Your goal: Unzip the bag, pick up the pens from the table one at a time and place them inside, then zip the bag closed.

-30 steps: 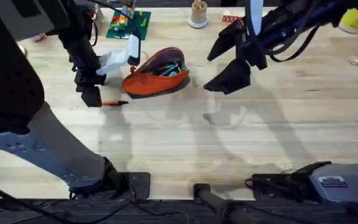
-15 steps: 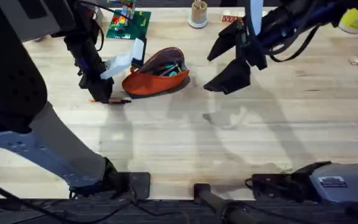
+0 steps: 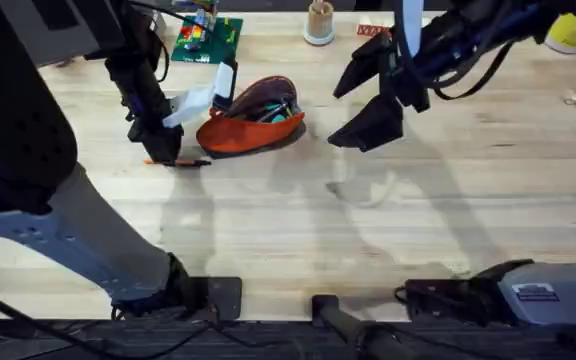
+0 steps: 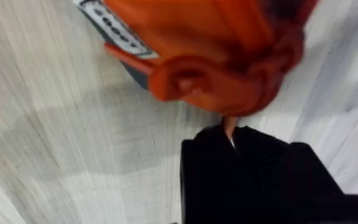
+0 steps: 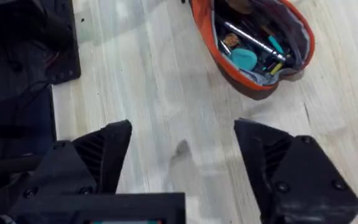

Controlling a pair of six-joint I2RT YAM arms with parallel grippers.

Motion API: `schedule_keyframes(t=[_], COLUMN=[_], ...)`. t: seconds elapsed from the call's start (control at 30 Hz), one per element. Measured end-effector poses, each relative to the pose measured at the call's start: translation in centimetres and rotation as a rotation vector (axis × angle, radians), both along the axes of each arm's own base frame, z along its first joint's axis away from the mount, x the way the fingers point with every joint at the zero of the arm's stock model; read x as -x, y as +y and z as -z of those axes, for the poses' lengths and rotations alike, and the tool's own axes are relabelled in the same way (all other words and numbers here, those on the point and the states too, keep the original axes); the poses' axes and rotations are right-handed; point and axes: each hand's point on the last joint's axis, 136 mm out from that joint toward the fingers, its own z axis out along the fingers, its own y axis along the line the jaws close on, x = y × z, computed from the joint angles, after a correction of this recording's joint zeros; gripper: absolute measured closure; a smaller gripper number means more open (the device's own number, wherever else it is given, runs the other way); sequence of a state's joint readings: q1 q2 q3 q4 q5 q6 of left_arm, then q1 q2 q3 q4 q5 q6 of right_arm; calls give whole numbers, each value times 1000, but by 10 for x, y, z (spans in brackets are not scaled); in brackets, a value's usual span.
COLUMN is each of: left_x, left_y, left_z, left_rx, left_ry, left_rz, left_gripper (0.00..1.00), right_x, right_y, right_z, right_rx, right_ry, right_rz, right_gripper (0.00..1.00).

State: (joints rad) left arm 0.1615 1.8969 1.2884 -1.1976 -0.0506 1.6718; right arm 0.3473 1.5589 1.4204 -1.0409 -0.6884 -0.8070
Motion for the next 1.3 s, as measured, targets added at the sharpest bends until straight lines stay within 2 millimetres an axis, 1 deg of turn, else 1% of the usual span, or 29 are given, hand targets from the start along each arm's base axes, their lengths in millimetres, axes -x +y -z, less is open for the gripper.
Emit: schedule_keyframes(t=[0.17,0.3,0.6,0.77,0.87,0.97,1.13,1.3], left_x=[-1,-8,-15,-16,-13,-4,-1,-2], left_y=[-1,-7,-12,-18,-24,-33,-46,-58], left_z=[-1,-7,-47,-58,-63,-70,-91,-111], left_rx=[-14,-4,1,28,61,107,181,250], left_ry=[-4,-47,-188,-232,-236,-212,-210,-217], left_rz=[16,26,29,26,23,16,4,-7], left_gripper=[961,961,960,960,960,960,960,960], right_x=[0,0,0,0,0,0,0,0], right_y=[0,0,0,0,0,0,0,0], right_z=[0,0,0,0,0,0,0,0], right_rx=[0,0,0,0,0,0,0,0], right_ry=[0,0,0,0,0,0,0,0], right_rz=[0,0,0,0,0,0,0,0], right_gripper=[6,5,6,5,6,5,6,6])
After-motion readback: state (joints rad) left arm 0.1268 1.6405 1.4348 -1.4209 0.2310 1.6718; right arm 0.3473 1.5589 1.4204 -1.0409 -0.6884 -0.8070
